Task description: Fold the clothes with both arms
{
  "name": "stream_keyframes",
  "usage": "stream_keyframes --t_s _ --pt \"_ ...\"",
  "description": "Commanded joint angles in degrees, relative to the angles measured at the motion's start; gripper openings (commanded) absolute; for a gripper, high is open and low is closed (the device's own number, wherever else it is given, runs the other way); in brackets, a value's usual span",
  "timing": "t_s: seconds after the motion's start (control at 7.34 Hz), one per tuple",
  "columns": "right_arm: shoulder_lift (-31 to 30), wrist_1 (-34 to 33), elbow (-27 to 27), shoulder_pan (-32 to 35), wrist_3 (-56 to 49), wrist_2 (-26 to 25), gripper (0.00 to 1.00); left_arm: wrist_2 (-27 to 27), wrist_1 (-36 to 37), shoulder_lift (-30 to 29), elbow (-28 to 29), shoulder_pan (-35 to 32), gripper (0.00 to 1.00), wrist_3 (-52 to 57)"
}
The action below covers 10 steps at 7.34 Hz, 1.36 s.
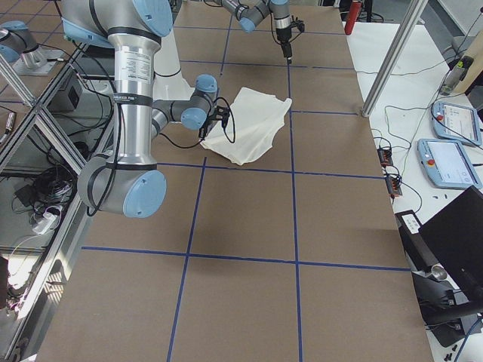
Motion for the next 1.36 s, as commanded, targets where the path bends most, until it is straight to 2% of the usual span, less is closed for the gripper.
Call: stream_keyframes --t_s 0.0,0.14,0.41,0.82,1.23 --pt "3.78 0.00 -0.18 2.47 0.03 -2.12 1.00 0.21 -0.26 4.04 -6.67 6.55 0.97 -10.87" --pt "5.54 0.00 -0.10 6.32 -0.05 -1.86 1.00 0.65 -0.26 4.05 -7.57 11.13 0.90 -18.60" --pt "7.40 0.00 -0.19 11.27 -0.05 -1.51 1.00 7.31 -0.09 3.53 -7.32 19.75 0.81 -24.81" --pt "7.76 0.00 -0.45 13.04 -0.05 -1.59 1.00 7.60 -0.09 3.35 -4.61 21.02 0.69 -25.10" --pt "8.55 0.00 -1.15 13.92 -0.05 -1.51 1.00 7.60 -0.17 3.00 -3.72 21.11 0.61 -25.10"
